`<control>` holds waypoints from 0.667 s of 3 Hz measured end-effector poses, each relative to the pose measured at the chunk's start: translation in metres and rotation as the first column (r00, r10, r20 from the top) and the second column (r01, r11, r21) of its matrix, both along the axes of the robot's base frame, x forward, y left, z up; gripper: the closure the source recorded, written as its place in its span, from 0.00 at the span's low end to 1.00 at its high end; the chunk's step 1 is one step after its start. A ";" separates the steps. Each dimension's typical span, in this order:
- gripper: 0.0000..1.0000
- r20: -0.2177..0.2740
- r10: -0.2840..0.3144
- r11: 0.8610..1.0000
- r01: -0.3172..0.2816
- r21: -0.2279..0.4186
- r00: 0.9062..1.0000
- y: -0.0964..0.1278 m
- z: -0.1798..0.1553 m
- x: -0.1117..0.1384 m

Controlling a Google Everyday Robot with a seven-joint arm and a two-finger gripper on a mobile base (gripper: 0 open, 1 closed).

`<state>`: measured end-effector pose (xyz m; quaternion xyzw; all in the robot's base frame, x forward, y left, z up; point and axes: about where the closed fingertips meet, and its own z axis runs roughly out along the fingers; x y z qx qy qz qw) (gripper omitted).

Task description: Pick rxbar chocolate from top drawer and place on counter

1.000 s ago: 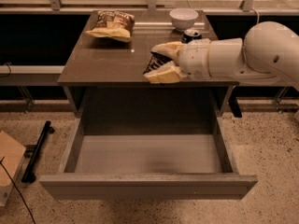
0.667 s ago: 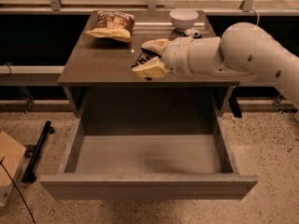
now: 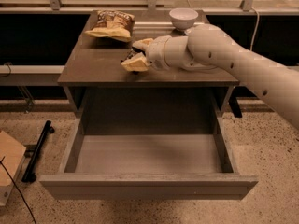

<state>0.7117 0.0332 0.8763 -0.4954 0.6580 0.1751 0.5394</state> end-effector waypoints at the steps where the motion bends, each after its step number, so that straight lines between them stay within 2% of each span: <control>1: 1.00 -0.025 -0.026 1.000 0.025 -0.013 0.999 0.009 -0.023 0.038; 2: 0.84 -0.062 -0.027 0.999 0.025 -0.024 0.998 0.016 -0.048 0.079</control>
Offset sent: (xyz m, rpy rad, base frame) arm 0.1355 0.0139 -0.0694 -0.0297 0.1020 -0.0271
